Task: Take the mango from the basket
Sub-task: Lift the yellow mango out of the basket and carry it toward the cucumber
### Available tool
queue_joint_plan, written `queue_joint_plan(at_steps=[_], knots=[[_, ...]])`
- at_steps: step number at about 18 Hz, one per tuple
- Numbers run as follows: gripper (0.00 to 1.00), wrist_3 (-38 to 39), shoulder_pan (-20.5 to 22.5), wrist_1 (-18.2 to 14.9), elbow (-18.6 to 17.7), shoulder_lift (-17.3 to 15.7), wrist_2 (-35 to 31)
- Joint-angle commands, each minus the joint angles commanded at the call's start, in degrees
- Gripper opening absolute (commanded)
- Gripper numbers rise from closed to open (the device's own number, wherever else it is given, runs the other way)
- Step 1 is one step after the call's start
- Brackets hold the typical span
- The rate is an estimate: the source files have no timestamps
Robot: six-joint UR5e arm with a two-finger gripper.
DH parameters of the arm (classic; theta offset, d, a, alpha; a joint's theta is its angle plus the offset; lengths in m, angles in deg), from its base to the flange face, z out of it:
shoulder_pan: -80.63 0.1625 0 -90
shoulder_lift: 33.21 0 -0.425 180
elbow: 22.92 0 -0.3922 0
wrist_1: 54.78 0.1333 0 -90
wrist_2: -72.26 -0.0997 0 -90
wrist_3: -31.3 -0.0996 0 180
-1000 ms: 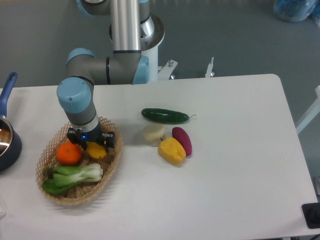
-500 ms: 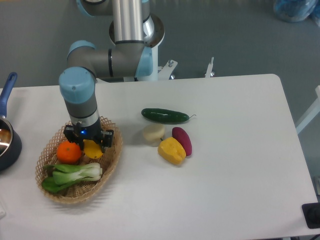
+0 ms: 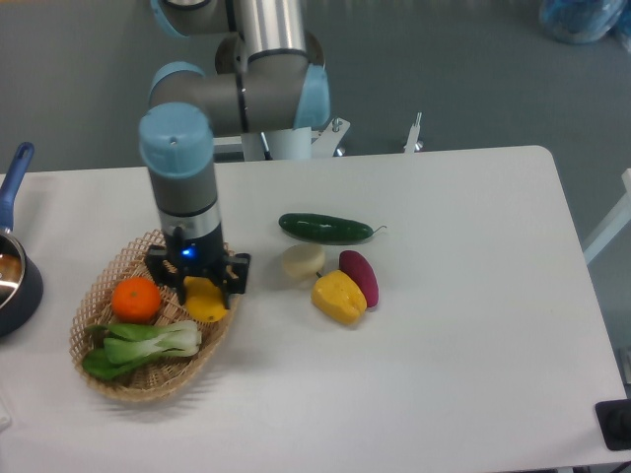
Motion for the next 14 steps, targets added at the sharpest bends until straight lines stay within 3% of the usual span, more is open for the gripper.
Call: queue_joint_plan(at_steps=[8,14], knots=[[0.42,-7.3,11.5,-0.4,0.6,0.6,-0.1],[0.42,-14.7,10.9,-3.1,2.4,2.9,-3.9]])
